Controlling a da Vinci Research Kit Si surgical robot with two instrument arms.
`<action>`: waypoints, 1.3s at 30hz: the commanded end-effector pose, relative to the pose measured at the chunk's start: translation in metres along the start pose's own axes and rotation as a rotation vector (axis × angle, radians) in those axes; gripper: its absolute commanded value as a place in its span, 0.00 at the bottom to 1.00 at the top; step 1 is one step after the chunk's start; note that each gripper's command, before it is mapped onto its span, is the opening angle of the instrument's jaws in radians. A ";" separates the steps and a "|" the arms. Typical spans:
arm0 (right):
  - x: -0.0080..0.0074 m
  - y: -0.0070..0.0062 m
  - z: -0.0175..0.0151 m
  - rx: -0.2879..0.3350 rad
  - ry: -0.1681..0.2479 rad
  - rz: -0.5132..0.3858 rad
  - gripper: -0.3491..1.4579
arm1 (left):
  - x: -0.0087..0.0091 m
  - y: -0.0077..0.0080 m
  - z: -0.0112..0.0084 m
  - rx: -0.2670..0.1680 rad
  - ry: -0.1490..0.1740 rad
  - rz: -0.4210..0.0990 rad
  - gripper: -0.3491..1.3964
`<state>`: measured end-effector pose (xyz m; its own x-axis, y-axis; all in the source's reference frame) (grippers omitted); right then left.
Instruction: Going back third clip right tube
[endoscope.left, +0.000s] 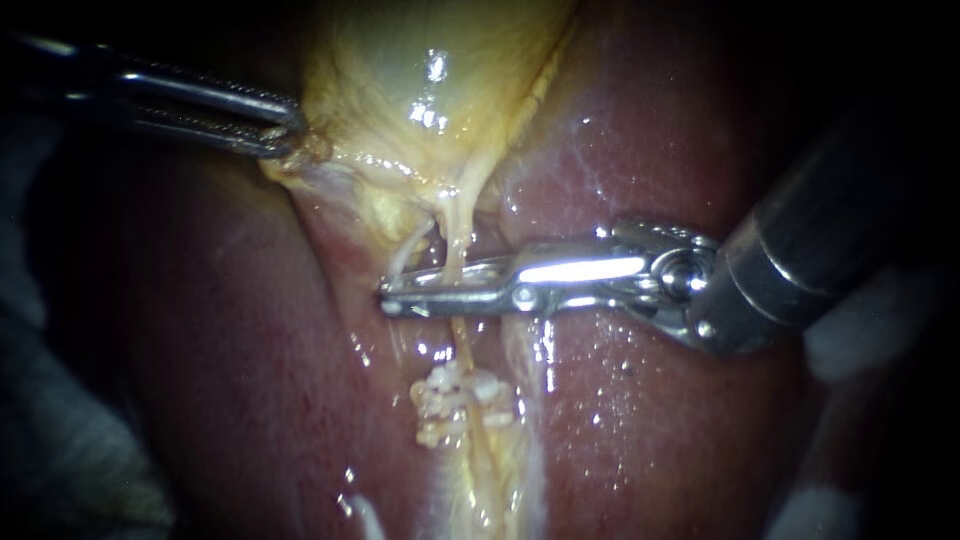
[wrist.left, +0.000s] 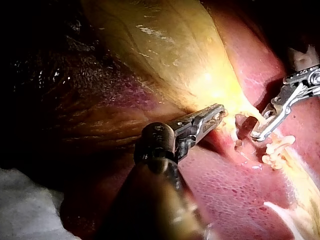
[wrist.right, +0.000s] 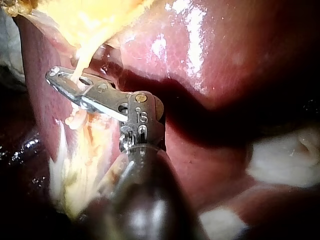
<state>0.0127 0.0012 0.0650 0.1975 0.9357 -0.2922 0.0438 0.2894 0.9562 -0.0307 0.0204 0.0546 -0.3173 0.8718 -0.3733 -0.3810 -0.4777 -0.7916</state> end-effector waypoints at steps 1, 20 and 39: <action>-0.0001 0.0001 0.0002 -0.001 0.000 -0.006 0.13 | 0.0000 0.0000 0.0000 0.000 0.000 0.000 0.00; -0.0033 0.0059 0.0008 -0.050 0.025 -0.106 0.44 | -0.0001 -0.0002 0.0002 0.000 0.000 0.001 0.00; -0.0029 0.0066 -0.0008 -0.082 0.052 -0.147 0.44 | -0.0001 -0.0002 0.0001 0.000 0.000 0.001 0.00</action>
<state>0.0115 0.0006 0.0720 0.1435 0.8873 -0.4383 -0.0104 0.4443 0.8958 -0.0307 0.0204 0.0549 -0.3176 0.8713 -0.3741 -0.3807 -0.4785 -0.7913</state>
